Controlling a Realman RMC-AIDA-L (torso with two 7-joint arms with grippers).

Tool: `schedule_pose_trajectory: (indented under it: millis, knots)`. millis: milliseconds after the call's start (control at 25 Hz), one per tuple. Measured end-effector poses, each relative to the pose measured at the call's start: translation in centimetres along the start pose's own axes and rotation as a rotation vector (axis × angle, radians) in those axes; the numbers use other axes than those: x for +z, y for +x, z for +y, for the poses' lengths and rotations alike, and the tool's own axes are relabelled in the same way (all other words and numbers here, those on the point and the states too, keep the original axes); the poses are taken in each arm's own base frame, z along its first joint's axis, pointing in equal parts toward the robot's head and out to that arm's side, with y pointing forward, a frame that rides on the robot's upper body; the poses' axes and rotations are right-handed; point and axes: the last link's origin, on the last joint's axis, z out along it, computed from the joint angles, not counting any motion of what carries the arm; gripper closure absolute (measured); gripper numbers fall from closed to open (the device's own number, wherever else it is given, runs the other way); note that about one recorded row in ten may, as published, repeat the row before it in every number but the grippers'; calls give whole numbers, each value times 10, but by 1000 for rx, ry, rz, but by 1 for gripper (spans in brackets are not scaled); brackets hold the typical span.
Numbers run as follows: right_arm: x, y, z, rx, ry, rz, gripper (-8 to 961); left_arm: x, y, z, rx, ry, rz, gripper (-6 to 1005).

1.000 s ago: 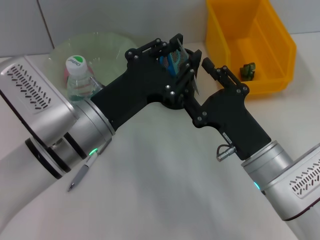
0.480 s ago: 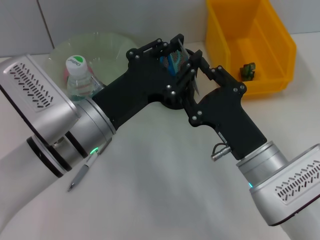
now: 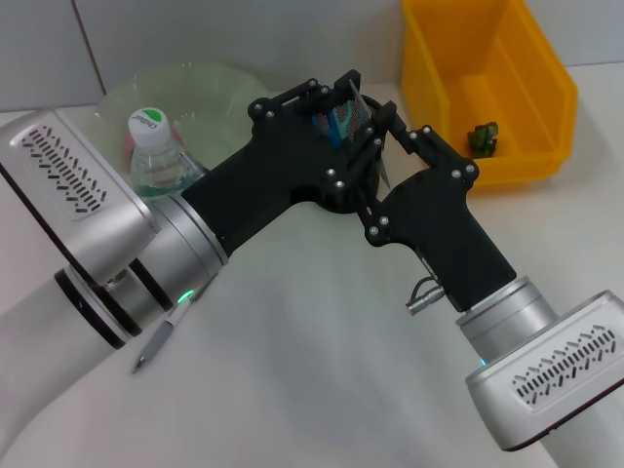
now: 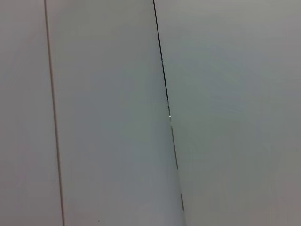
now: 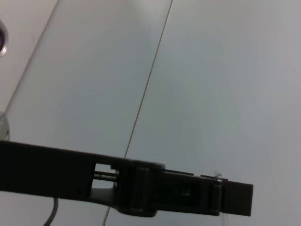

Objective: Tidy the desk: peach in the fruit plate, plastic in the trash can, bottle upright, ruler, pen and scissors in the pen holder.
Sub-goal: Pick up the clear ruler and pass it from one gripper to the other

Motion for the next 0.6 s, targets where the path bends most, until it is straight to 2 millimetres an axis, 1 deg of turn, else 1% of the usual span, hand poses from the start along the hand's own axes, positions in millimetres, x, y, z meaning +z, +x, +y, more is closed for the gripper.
schedule_pose_trajectory:
  millis: [520,600]
  knots:
    - [2,3,-1,-52,13,22,517,2,1,1,3,-8,2,616]
    - [2,2,-1,-50,13,22,532,2,1,1,3,-9,2,616]
